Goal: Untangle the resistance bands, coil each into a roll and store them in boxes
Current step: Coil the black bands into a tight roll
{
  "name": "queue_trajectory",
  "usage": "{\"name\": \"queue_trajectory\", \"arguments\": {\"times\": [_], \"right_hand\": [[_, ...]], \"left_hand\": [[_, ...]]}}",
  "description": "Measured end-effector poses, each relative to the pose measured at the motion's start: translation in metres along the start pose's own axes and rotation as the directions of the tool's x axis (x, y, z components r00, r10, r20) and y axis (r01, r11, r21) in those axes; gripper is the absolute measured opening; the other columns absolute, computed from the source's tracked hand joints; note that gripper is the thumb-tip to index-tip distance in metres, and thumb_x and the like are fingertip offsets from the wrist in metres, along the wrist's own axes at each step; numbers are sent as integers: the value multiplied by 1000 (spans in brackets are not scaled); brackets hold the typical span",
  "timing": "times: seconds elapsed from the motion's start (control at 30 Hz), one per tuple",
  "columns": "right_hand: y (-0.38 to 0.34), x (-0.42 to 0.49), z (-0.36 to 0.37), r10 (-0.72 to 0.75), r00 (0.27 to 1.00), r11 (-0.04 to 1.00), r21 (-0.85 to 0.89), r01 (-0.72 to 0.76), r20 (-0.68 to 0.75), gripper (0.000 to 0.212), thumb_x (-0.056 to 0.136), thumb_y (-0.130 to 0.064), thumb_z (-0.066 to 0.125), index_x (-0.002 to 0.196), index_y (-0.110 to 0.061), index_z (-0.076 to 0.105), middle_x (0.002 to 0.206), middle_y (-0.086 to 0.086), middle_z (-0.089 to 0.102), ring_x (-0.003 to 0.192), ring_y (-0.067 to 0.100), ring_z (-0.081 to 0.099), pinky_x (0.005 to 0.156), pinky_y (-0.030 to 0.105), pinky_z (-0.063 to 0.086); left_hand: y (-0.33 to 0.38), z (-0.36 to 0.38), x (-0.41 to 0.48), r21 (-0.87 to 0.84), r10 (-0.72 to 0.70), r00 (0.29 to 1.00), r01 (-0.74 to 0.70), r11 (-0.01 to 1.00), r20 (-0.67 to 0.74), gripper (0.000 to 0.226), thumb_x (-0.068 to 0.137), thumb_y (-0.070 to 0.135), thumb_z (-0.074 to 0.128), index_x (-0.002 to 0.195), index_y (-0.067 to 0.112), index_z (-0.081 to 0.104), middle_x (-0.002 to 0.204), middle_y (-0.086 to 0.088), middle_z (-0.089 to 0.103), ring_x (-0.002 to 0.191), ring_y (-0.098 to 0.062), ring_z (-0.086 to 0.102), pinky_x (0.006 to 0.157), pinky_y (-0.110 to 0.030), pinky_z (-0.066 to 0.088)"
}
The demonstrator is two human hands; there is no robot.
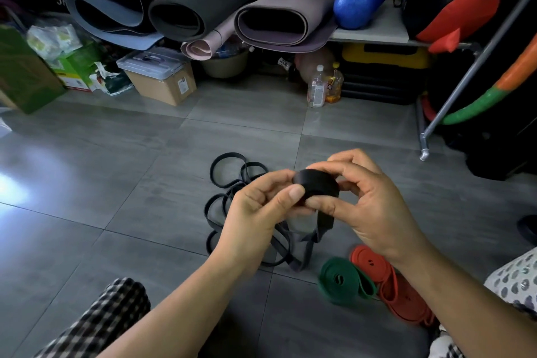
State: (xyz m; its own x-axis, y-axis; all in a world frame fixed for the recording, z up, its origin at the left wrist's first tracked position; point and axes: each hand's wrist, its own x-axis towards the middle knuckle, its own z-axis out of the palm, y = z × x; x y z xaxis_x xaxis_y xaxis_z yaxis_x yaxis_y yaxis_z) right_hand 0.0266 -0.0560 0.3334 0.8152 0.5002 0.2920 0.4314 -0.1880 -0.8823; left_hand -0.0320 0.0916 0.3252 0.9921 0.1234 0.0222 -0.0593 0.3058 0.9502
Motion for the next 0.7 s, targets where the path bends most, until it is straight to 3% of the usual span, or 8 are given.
{"name": "queue_trajectory", "arguments": {"times": [0.17, 0.2, 0.27, 0.33, 0.37, 0.4, 0.53, 0.7], "right_hand": [[0, 3, -1, 26, 999, 999, 32, -25, -27, 27, 63, -34, 75, 88, -29, 68, 85, -6, 64, 84, 8, 60, 76, 14, 48], [0, 3, -3, 39, 999, 999, -18, -39, -12, 28, 63, -34, 76, 88, -25, 70, 83, -5, 65, 82, 9, 60, 74, 15, 48], [1, 5, -6, 50, 997, 972, -232, -37, 50, 28, 65, -33, 74, 89, -18, 71, 82, -3, 63, 78, 10, 58, 72, 23, 48], [2, 4, -2, 29, 992, 911, -412, 24, 121, 28, 69, -31, 73, 91, -14, 70, 82, -3, 60, 78, 13, 57, 71, 31, 49], [1, 4, 1, 14, 990, 900, -433, 49, 141, 29, 69, -33, 72, 91, -14, 70, 83, -4, 60, 78, 13, 57, 71, 31, 49], [0, 4, 3, 8, 990, 909, -413, 50, 138, 28, 69, -34, 71, 91, -16, 69, 84, -6, 59, 79, 11, 57, 72, 29, 48], [0, 7, 0, 64, 992, 998, -11, -63, 113, 29, 63, -40, 76, 89, -33, 66, 88, -10, 60, 89, 6, 58, 82, 15, 45], [5, 2, 18, 110, 993, 928, 353, -119, 46, 37, 62, -46, 75, 91, -23, 70, 91, 5, 67, 87, 15, 65, 76, 20, 52]], "left_hand": [[-1, -3, 0, -186, -97, 994, 104, 977, 45, 18, 81, 13, 57, 98, 8, 63, 89, -10, 72, 80, -19, 70, 71, -25, 56], [1, -5, 1, -108, -104, 993, 110, 988, 56, 15, 83, 12, 59, 97, 13, 63, 88, -9, 72, 79, -17, 70, 70, -25, 56], [2, -12, 4, 315, -36, 996, 6, 949, 87, 23, 84, 9, 61, 98, 27, 62, 87, -2, 67, 76, -8, 66, 68, -21, 54], [4, -20, 10, 705, 100, 976, -210, 677, 195, 28, 77, 18, 70, 97, 36, 62, 87, 11, 58, 75, -2, 59, 68, -17, 52], [6, -22, 12, 761, 134, 967, -255, 597, 218, 26, 73, 24, 72, 94, 37, 64, 83, 12, 56, 73, -3, 57, 68, -16, 51], [8, -22, 12, 756, 143, 968, -250, 605, 206, 24, 70, 25, 72, 92, 34, 65, 77, 11, 57, 69, -4, 56, 67, -16, 49], [17, -17, 10, 260, 28, 998, -40, 965, 51, 23, 69, 9, 73, 89, 17, 64, 66, 1, 68, 62, -10, 63, 66, -18, 52], [10, -8, 3, -200, -107, 994, 105, 974, -2, 13, 71, 4, 67, 77, 15, 69, 74, -4, 70, 64, -13, 68, 63, -20, 56]]}}
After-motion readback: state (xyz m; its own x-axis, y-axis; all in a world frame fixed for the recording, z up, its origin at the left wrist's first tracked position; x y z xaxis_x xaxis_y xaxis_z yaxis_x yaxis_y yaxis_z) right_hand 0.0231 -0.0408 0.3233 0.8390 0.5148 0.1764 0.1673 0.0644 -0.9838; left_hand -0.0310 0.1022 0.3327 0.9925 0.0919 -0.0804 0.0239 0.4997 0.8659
